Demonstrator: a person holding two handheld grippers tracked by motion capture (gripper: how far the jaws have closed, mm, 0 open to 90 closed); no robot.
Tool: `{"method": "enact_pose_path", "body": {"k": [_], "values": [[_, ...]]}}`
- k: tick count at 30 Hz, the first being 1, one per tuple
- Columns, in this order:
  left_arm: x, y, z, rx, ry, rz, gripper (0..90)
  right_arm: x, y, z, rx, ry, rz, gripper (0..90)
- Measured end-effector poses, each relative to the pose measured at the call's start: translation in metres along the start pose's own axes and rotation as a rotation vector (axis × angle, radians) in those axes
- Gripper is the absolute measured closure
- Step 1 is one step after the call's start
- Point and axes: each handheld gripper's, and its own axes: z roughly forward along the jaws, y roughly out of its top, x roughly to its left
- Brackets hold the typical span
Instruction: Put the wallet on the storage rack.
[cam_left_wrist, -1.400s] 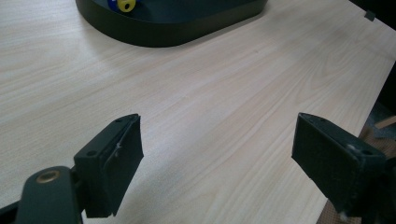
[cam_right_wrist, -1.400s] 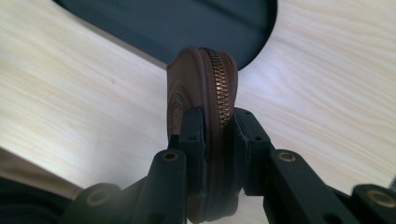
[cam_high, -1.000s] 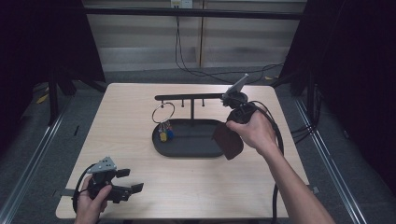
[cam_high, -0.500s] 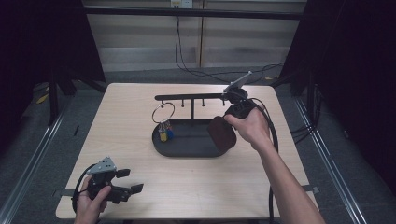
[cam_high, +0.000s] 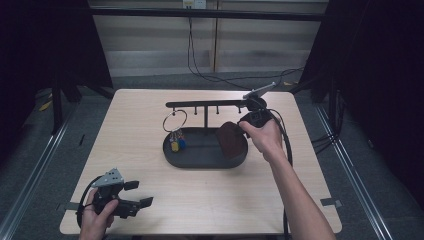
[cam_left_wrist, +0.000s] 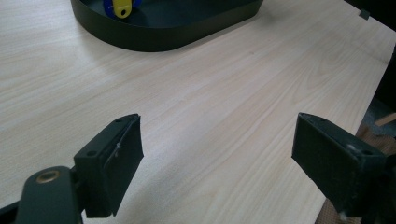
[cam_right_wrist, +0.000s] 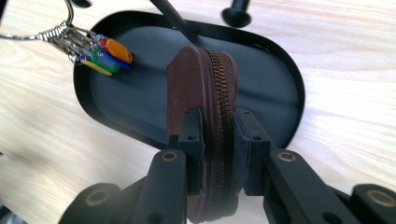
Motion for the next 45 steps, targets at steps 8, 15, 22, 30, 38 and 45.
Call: {"method": "enact_pose_path", "body": {"k": [8,15,22,30,38,45], "values": [[-0.001,0.0,0.0,0.006,0.011,0.004,16.2,-0.013,-0.003,0.013,-0.022,0.064,0.059,74.9],[-0.001,0.0,0.001,0.007,0.009,0.008,16.2,-0.026,-0.005,0.025,-0.047,0.081,0.112,74.9],[-0.001,0.0,0.001,0.007,0.009,0.006,16.2,-0.035,-0.005,0.037,-0.067,0.114,0.155,74.8],[-0.001,0.0,0.0,0.007,0.009,0.008,16.2,-0.043,-0.007,0.054,-0.079,0.133,0.195,74.6],[-0.001,-0.001,0.0,0.009,0.008,0.011,16.2,-0.048,-0.011,0.068,-0.074,0.152,0.215,73.6],[-0.001,-0.001,0.0,0.009,0.008,0.01,16.2,-0.051,-0.012,0.07,-0.08,0.121,0.219,69.9]]}}
